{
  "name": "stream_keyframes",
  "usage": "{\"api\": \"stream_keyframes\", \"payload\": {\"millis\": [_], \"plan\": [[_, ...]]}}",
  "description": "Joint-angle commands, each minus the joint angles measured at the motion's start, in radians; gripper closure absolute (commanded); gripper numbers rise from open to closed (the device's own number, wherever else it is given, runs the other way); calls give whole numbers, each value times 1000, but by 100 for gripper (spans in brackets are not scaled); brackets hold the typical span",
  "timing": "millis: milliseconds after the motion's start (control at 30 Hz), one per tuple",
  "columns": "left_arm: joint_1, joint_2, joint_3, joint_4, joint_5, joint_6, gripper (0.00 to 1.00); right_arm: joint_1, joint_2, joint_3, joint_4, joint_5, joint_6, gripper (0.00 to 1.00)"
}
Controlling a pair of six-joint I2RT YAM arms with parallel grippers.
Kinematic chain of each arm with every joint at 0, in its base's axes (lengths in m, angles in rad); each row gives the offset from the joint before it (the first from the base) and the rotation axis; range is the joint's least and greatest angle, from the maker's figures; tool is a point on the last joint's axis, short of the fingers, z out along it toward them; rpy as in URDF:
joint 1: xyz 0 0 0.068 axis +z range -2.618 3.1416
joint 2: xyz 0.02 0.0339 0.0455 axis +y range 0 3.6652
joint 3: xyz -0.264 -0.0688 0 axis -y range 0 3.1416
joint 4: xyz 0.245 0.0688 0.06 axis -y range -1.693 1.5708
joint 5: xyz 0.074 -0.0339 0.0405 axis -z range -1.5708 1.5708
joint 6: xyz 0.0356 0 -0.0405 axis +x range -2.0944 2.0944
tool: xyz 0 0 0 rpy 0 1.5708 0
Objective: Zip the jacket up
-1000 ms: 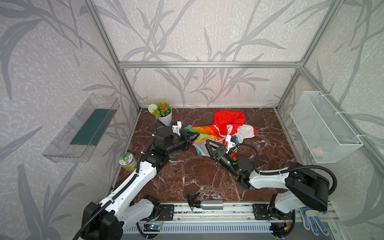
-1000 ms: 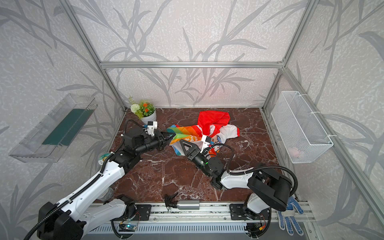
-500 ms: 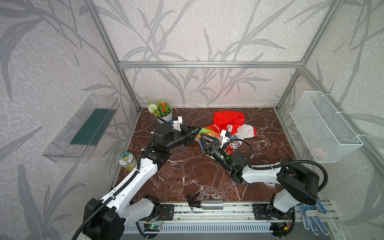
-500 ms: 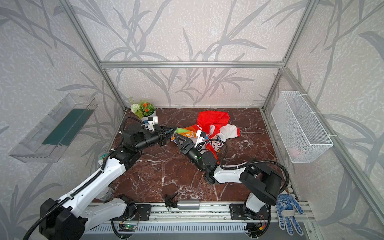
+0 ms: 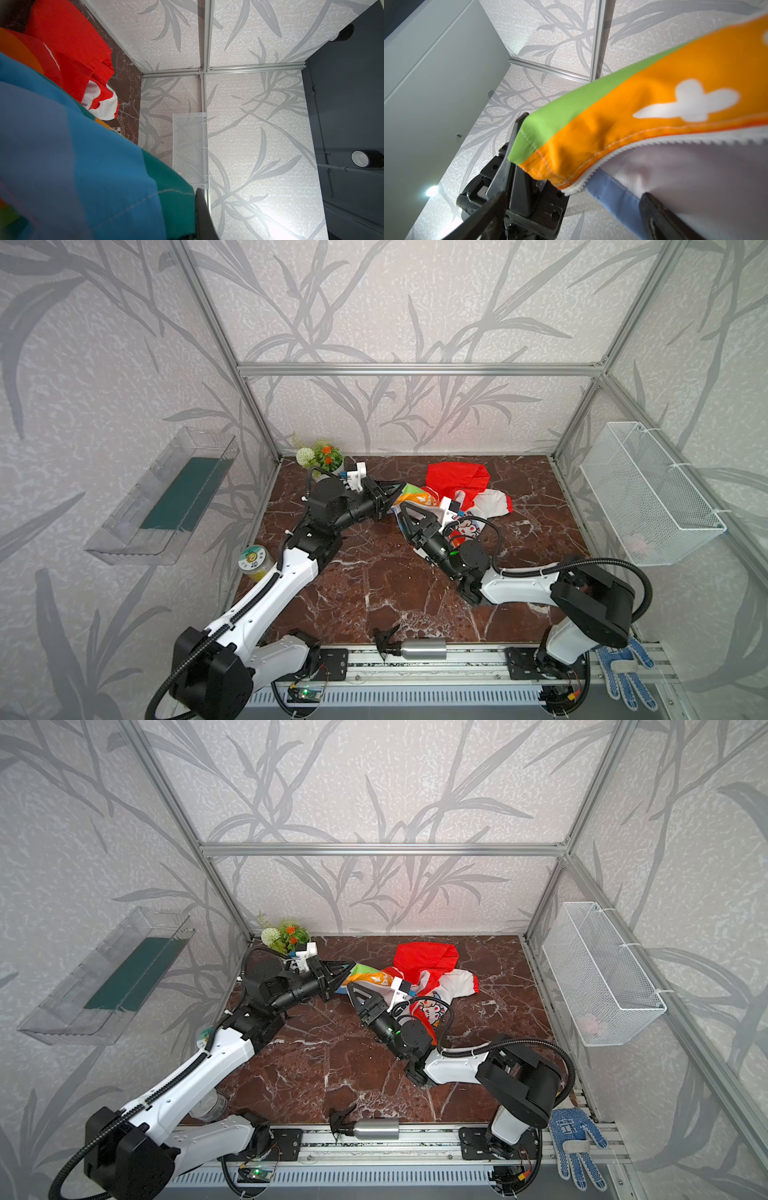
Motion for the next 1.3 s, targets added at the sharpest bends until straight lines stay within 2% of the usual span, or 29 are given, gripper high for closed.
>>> {"api": "stream_keyframes", "payload": {"millis": [0,667,1267], "plan": [[-8,0,50,84,27,-54,100,-23,-9,43,27,-2,5,1],[-38,7,62,91,8,-63,100,-64,24,127,28,-20,23,1],[-37,22,45,98,-1,-51,100,-51,-150,24,28,7,-49,1]]}}
